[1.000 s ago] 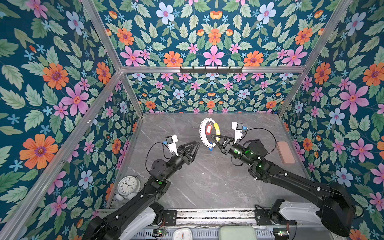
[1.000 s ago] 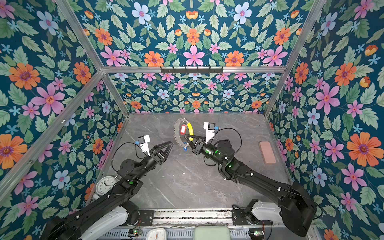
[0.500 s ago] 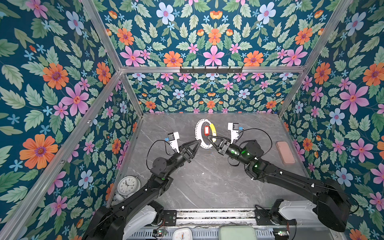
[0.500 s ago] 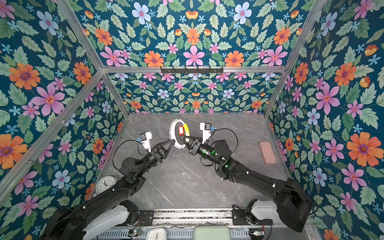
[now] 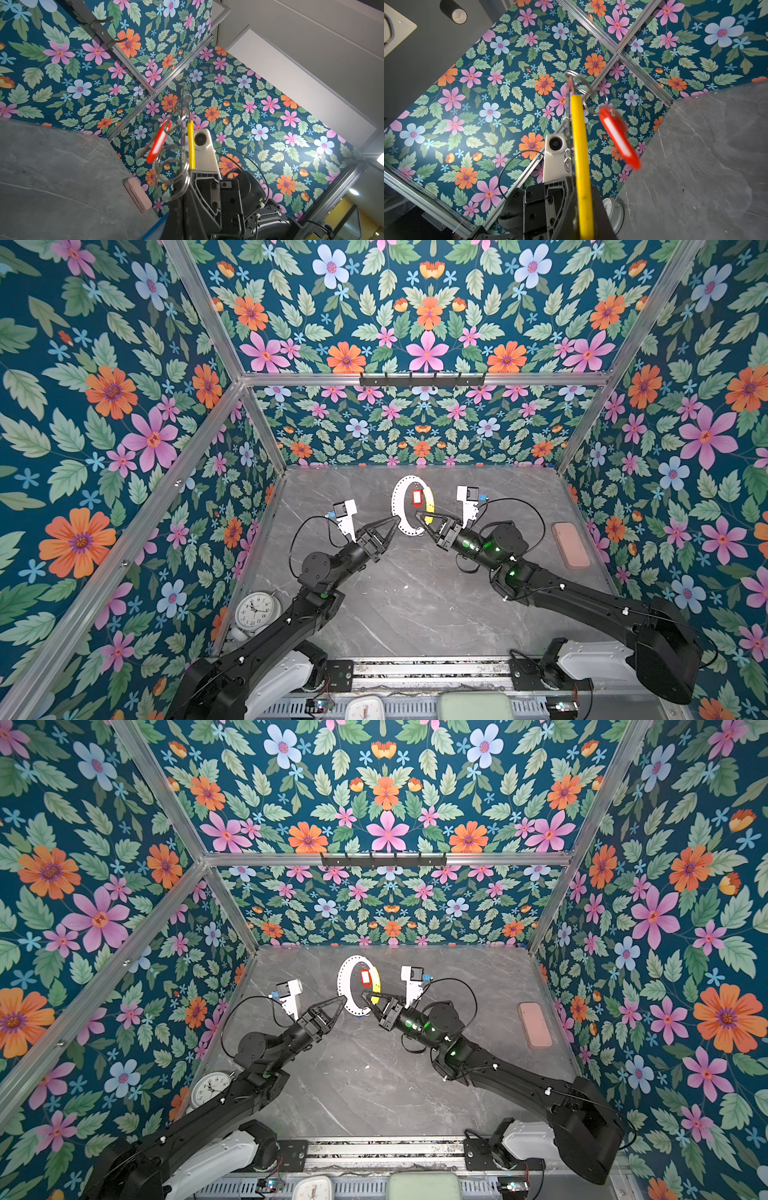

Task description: Remove the keys from the keyring

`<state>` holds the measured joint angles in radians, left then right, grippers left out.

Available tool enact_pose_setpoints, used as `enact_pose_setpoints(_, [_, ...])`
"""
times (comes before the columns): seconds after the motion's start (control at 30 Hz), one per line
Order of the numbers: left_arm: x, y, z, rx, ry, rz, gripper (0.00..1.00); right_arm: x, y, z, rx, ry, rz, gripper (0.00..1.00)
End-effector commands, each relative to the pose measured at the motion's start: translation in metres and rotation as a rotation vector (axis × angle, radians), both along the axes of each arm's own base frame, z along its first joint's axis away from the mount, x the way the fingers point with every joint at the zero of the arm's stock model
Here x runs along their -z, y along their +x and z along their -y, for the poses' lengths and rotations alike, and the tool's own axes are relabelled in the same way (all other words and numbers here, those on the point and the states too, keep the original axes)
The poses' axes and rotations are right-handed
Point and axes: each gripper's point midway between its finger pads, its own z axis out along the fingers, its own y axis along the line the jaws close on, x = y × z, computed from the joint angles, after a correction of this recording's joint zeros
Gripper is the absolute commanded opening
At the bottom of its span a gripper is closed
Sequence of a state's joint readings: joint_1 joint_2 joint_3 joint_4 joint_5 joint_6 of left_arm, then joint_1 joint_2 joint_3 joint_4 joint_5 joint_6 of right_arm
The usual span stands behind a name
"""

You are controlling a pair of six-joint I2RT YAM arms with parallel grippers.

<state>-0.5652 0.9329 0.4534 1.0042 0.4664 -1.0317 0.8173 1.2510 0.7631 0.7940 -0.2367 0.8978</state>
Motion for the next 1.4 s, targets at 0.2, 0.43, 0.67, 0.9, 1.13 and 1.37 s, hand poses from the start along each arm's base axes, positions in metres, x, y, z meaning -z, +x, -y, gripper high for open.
enact_pose_setpoints(0.2, [0.004,-0.003,0.000,-0.010,0.086,-0.001,0.00,0.001,-0.017,-0.005,-0.071,-0.071,0.081,0.06])
enact_pose_setpoints(0.43, [0.003,-0.004,0.003,0.016,0.070,0.000,0.16,-0.009,-0.017,-0.005,-0.077,-0.009,0.100,0.00])
enact_pose_setpoints(0.67, [0.000,-0.007,0.003,0.036,0.032,0.012,0.29,-0.012,-0.012,-0.007,-0.068,0.036,0.088,0.00])
enact_pose_setpoints(0.9, [-0.003,-0.007,0.002,0.034,0.026,0.019,0.00,-0.007,-0.010,-0.012,-0.089,0.043,0.058,0.00])
enact_pose_setpoints(1.13, [0.003,0.000,0.003,0.024,0.090,-0.054,0.00,0.004,-0.019,-0.001,-0.066,-0.072,0.070,0.36])
enact_pose_setpoints(1.37, [0.013,0.003,-0.002,0.073,0.197,-0.141,0.00,0.009,-0.029,0.034,-0.063,-0.228,0.116,0.60])
